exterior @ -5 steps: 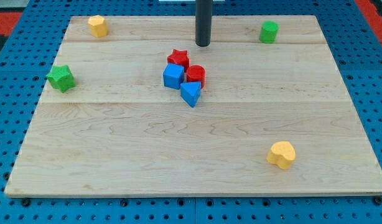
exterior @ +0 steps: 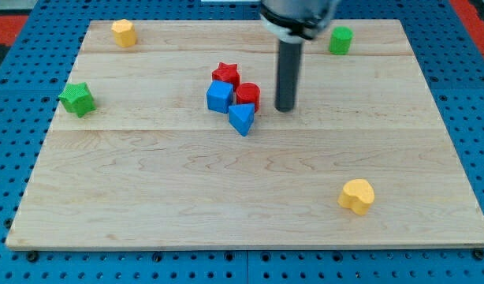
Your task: Point your arm to the right of the green circle
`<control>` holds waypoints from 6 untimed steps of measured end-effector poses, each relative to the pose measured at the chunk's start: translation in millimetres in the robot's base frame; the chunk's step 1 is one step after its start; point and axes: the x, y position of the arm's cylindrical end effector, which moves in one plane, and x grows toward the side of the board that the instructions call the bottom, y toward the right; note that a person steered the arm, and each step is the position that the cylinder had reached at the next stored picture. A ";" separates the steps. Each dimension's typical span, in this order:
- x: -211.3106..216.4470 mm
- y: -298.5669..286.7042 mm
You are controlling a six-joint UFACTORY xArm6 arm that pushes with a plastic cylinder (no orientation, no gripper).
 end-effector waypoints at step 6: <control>-133.6 196.4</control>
